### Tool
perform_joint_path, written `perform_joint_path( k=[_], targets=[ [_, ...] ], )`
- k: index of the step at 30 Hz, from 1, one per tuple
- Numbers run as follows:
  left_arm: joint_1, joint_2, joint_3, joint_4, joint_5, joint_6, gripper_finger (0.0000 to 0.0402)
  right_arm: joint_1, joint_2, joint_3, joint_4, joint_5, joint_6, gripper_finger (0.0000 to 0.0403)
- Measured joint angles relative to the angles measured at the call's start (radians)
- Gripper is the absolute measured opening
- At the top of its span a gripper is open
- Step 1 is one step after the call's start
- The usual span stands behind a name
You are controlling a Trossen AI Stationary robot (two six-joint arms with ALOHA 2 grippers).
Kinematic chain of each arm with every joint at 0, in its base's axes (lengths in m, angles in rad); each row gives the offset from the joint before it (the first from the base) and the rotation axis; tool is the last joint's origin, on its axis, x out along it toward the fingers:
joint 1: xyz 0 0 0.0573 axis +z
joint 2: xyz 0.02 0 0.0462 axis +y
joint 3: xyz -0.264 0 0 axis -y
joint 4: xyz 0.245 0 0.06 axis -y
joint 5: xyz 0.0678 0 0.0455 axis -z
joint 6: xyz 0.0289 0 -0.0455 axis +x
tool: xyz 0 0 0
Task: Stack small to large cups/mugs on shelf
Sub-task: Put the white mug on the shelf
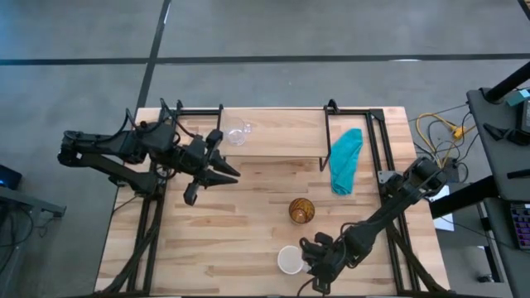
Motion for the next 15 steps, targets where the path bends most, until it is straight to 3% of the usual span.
perform_joint_path(
  k=[6,15],
  targets=[
    [0.000,-0.008,-0.001,0.000,0.000,0.000,0.0059,0.000,0.002,0.000,-0.001,0.011,0.010,0.0093],
    [0.000,-0.014,-0.002,-0.002,0.000,0.000,0.0059,0.000,0.009,0.000,0.000,0.133,0.036,0.0069]
  ],
)
